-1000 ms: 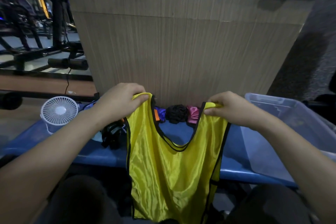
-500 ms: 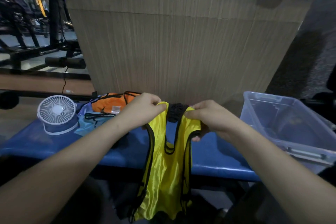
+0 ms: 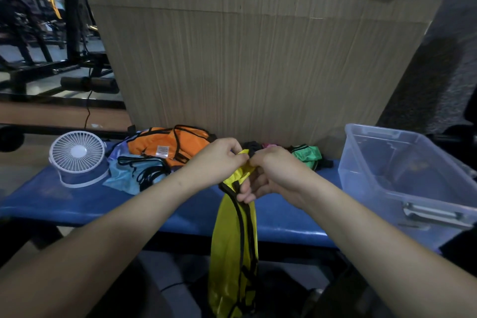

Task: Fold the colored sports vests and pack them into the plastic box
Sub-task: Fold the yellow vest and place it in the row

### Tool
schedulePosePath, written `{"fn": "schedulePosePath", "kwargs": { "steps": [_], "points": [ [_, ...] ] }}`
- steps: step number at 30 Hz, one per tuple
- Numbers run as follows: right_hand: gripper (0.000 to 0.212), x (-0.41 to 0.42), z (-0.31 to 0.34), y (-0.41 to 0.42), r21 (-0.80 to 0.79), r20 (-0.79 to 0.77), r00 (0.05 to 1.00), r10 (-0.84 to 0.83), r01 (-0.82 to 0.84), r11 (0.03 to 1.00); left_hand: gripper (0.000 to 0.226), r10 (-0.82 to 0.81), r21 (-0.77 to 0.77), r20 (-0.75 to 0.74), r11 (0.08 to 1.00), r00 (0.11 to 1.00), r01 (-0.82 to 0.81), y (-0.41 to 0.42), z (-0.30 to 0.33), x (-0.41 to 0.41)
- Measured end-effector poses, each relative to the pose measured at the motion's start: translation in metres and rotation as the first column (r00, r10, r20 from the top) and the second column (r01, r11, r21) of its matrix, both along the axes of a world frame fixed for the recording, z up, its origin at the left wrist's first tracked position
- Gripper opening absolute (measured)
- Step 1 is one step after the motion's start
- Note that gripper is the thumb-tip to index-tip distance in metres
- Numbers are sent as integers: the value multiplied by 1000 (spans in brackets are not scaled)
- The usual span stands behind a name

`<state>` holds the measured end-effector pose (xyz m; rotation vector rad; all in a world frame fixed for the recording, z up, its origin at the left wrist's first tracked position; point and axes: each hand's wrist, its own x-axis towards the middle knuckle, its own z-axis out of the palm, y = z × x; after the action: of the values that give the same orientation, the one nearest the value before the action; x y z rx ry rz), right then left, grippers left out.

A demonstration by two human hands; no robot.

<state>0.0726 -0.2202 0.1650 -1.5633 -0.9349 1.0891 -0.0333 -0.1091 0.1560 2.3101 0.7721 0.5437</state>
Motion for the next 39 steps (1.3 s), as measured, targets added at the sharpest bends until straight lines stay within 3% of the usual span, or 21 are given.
{"fn": "schedulePosePath", "kwargs": {
  "steps": [6,8,13,19,23,29,33,36,39],
  "points": [
    [25,-5,-6,-1,36,-23,999,31,-30,999,14,-86,-76,25,993,996,88,-1,0,-2],
    [27,-4,-6,0,49,-31,999,42,-40,998,19,-143,-81,18,986,990,144,-3,3,-4],
    [26,3,-4,-2,77,-58,996,63,-59,995,35,-363,-258,17,899,932,355,-8,7,-18],
    [35,5,-6,-3,94,-91,994,53,-45,995,58,-413,55,-120,905,903,422,-3,3,-19],
    [40,8,1,-9,-7,41,992,116,-116,993,57,-447,30,-106,891,888,452,3,-4,-19],
    [39,5,3,-17,-137,164,954,249,-228,964,22,-478,-22,-73,878,875,478,9,-10,-18],
    [34,7,6,-20,-164,179,935,305,-278,947,32,-468,15,-139,880,873,474,13,-9,-19],
    [25,12,3,-18,-198,363,882,299,-241,950,29,-471,71,-181,869,863,489,13,-3,-21],
    [22,24,-4,-13,-219,581,763,283,-189,957,29,-435,120,-200,879,878,462,14,4,-25]
  ]
}}
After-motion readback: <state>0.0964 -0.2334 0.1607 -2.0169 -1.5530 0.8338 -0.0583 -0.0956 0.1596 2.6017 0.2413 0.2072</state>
